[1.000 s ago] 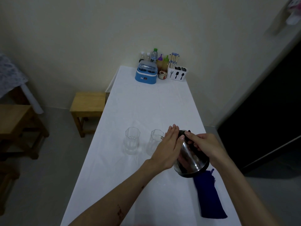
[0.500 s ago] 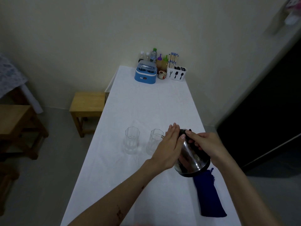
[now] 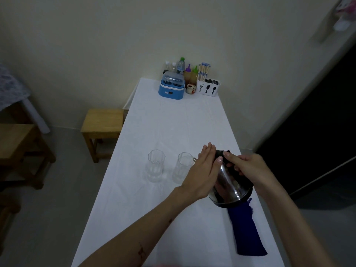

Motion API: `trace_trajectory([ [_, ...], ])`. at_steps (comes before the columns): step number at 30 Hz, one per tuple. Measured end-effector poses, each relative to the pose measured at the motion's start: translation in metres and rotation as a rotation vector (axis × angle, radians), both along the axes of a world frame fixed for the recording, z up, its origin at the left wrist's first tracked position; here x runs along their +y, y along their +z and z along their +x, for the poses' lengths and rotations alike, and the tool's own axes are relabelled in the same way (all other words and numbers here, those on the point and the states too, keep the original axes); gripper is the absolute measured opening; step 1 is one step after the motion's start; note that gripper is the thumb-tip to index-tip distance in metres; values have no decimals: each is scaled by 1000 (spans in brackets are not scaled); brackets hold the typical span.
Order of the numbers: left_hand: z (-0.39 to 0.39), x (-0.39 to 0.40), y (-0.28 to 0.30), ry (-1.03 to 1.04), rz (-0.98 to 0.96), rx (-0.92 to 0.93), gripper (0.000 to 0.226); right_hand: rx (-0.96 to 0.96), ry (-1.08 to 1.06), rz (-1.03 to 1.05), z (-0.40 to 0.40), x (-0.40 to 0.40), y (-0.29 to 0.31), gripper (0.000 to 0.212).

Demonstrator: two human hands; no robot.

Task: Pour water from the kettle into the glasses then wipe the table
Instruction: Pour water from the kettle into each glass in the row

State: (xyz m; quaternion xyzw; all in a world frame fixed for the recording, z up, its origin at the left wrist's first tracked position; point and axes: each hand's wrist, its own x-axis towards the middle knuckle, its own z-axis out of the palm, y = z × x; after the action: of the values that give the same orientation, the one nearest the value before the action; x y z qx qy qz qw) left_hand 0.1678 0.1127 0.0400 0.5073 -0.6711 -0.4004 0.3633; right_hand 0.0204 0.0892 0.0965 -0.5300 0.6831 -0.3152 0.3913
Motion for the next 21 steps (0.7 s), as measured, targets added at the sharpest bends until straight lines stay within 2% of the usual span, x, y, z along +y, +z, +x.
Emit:
trace_trajectory([
  [10, 1, 3, 2, -37, -21, -29, 58, -50, -44, -30, 1, 12, -1, 38],
  [16, 6, 4, -2, -124, -20, -92, 57, -232, -223, 24, 5, 32, -24, 40],
  [21, 10, 4, -8, -223, -65, -216, 58, -423, -320, 71, 15, 52, -43, 33],
])
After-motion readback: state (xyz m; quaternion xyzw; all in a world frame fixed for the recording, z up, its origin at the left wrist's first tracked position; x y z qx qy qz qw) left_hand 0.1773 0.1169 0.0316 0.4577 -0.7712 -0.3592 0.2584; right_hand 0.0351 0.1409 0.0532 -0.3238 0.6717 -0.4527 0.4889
